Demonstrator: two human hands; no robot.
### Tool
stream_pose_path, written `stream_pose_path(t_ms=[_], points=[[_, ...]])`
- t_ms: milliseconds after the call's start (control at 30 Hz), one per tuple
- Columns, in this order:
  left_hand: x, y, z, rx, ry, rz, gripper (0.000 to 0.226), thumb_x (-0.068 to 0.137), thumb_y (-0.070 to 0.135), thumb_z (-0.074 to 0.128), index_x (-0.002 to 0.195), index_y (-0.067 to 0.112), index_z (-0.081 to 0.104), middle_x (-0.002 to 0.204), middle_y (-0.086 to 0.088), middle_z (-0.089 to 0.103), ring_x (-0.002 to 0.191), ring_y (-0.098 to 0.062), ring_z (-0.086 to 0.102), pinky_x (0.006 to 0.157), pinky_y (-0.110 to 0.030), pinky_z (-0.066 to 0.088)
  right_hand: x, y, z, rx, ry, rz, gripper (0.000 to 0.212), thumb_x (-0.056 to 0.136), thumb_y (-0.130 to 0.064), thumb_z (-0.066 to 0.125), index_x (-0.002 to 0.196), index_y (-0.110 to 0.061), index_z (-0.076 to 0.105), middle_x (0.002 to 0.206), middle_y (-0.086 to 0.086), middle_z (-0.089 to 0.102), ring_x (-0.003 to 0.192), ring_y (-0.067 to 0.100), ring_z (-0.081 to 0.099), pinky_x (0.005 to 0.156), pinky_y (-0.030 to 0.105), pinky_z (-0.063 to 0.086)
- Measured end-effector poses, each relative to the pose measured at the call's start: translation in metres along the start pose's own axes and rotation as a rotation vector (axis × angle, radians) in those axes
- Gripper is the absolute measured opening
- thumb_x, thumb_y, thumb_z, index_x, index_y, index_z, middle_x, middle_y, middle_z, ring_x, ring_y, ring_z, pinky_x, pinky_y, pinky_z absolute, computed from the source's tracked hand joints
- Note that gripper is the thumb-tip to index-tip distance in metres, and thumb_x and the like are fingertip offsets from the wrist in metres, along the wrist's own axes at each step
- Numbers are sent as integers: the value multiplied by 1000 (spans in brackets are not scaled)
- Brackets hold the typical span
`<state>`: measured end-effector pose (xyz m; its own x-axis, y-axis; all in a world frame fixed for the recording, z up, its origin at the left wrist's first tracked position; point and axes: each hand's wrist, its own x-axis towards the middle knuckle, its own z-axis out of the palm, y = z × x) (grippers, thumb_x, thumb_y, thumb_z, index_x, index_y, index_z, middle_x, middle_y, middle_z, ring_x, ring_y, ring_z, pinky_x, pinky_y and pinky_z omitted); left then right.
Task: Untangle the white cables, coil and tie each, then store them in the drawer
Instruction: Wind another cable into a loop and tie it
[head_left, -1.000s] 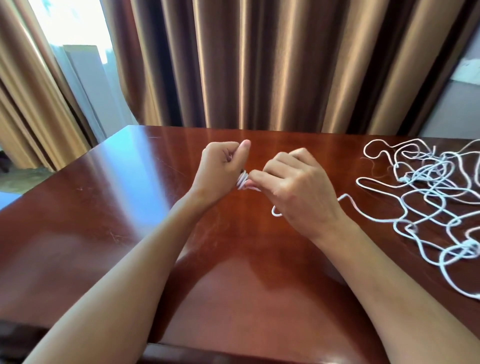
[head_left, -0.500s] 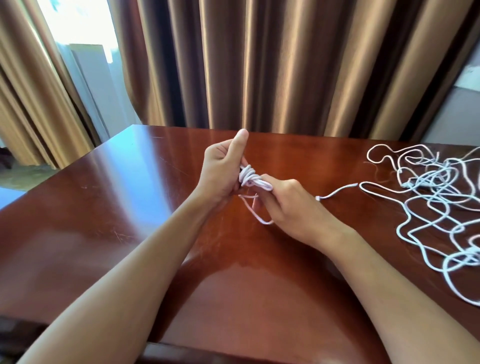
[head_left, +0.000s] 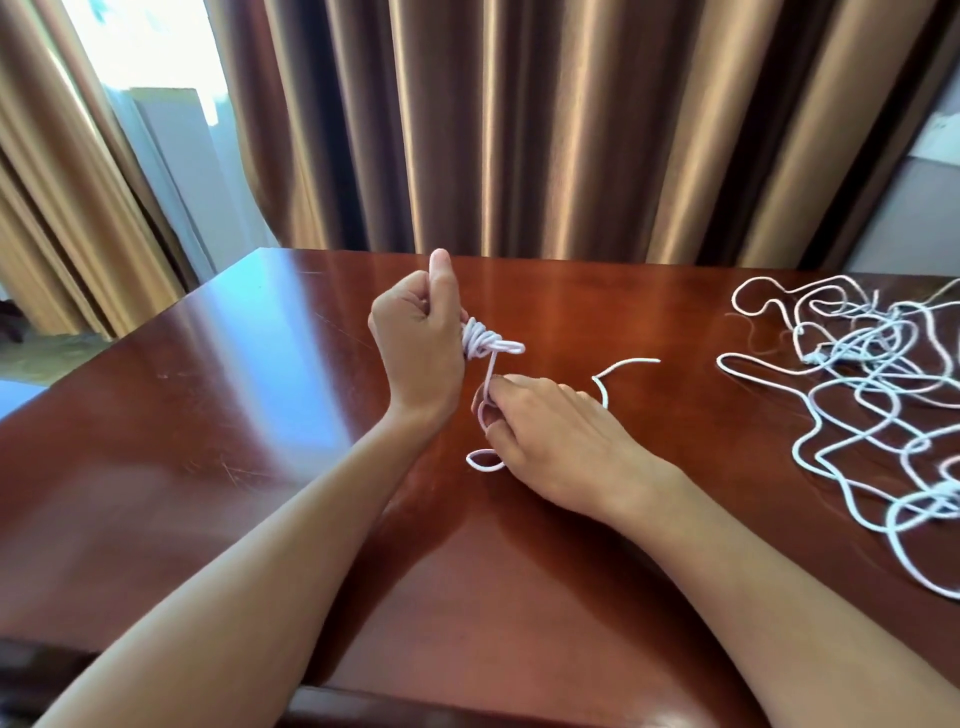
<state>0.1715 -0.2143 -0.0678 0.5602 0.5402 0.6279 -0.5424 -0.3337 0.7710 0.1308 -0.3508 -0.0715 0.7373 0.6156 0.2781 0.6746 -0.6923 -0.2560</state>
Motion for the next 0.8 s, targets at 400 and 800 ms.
stream_pose_path(t_ms=[400,800], points=[[-5,-7,1,315,-219,301,55,99,22,57,58,15,21,51,6,11,57,-16,18,47,-19,15,-3,-12,-9,-233,81,-25,12,99,-23,49,106,-19,57,107,2,67,99,32,64,66,36,29],[11,-7,-8,148,-698,-45,57,103,19,54,51,15,31,41,7,29,37,-10,27,38,-20,21,3,37,-24,-76,459,-170,31,91,4,64,117,-11,74,104,3,70,81,22,72,70,38,61]])
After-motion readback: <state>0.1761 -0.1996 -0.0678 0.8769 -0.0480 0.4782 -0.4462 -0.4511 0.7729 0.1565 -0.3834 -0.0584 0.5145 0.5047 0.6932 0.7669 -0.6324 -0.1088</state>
